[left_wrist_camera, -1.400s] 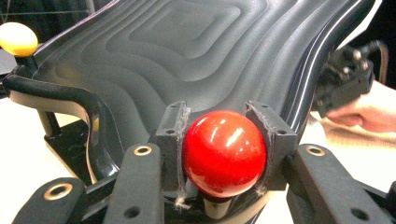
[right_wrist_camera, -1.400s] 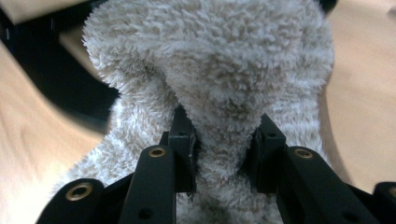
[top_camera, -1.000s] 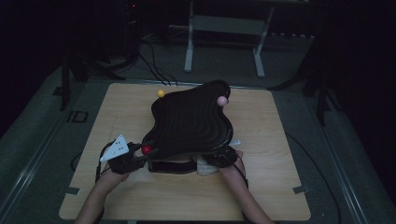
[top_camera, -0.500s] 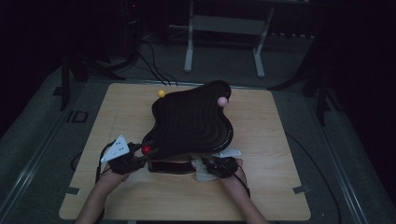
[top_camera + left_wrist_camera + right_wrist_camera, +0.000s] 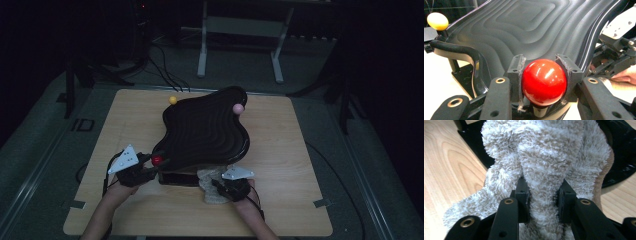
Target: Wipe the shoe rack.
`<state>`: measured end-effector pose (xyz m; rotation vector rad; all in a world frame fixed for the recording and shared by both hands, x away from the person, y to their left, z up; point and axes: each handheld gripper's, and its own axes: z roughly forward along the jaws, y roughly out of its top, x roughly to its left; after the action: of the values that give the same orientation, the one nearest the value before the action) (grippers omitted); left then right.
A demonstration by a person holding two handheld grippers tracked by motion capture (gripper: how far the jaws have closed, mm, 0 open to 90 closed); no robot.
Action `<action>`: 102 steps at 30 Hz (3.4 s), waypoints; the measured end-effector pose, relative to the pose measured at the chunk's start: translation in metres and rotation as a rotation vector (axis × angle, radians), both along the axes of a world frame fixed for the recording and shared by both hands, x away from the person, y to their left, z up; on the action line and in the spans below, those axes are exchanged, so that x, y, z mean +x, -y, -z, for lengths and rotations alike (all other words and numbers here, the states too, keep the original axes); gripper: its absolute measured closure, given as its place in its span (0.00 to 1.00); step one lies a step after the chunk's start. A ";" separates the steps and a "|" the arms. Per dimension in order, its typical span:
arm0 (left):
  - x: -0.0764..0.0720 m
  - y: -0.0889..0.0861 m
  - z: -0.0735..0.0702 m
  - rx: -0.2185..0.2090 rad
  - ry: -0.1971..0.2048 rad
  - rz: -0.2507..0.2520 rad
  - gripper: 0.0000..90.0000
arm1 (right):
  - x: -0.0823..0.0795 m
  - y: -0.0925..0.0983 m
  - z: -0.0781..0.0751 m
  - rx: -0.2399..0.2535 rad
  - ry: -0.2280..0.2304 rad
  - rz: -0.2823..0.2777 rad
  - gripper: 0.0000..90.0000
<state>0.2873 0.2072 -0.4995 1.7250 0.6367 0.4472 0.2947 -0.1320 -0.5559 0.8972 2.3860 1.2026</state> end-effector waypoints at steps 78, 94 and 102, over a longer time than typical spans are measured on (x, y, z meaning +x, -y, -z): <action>-0.067 0.090 -0.008 0.073 0.017 -0.193 0.66 | -0.089 0.074 -0.134 0.300 0.269 -0.046 0.78; -0.082 0.067 -0.034 0.017 0.072 -0.150 0.49 | -0.081 0.029 -0.138 0.332 0.236 -0.139 0.78; -0.067 0.018 -0.038 -0.044 0.053 -0.295 0.49 | -0.076 -0.021 -0.130 0.311 0.179 -0.154 0.74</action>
<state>0.2202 0.1890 -0.4617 1.5771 0.8613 0.6772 0.2190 -0.1106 -0.4256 0.6651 2.1945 1.6720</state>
